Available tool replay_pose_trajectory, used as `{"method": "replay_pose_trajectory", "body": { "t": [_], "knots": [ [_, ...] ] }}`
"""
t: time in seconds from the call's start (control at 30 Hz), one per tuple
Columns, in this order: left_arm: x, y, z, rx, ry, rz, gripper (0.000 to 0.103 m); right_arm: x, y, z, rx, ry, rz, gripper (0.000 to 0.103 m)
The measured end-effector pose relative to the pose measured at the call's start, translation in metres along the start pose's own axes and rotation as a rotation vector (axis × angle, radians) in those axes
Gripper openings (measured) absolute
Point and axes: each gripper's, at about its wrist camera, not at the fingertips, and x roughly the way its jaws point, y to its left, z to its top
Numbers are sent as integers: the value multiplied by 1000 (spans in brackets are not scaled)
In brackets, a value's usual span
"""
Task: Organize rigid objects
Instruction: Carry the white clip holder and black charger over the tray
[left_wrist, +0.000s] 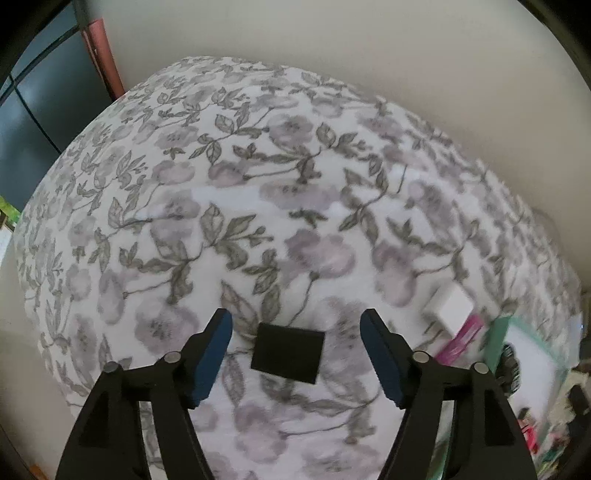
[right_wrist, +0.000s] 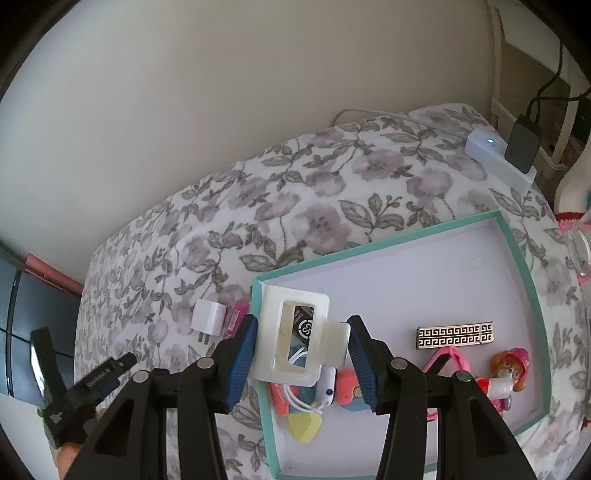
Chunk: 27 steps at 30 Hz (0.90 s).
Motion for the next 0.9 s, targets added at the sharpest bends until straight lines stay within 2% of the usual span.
{"method": "replay_pose_trajectory", "body": {
  "t": [0.1, 0.5, 0.57, 0.63, 0.9],
  "knots": [
    [12, -2, -6, 40, 27, 27, 82, -1, 1, -1, -8, 0, 1, 52],
    [62, 2, -21, 51, 117, 78, 82, 9, 1, -4, -10, 29, -13, 52],
    [64, 2, -22, 47, 120, 69, 74, 11, 1, -4, -10, 31, -16, 52],
    [63, 1, -23, 43, 117, 52, 71, 12, 1, -4, -10, 36, -17, 52],
    [64, -4, -26, 38, 113, 58, 70, 16, -1, -5, -2, 49, -21, 52]
  ]
}}
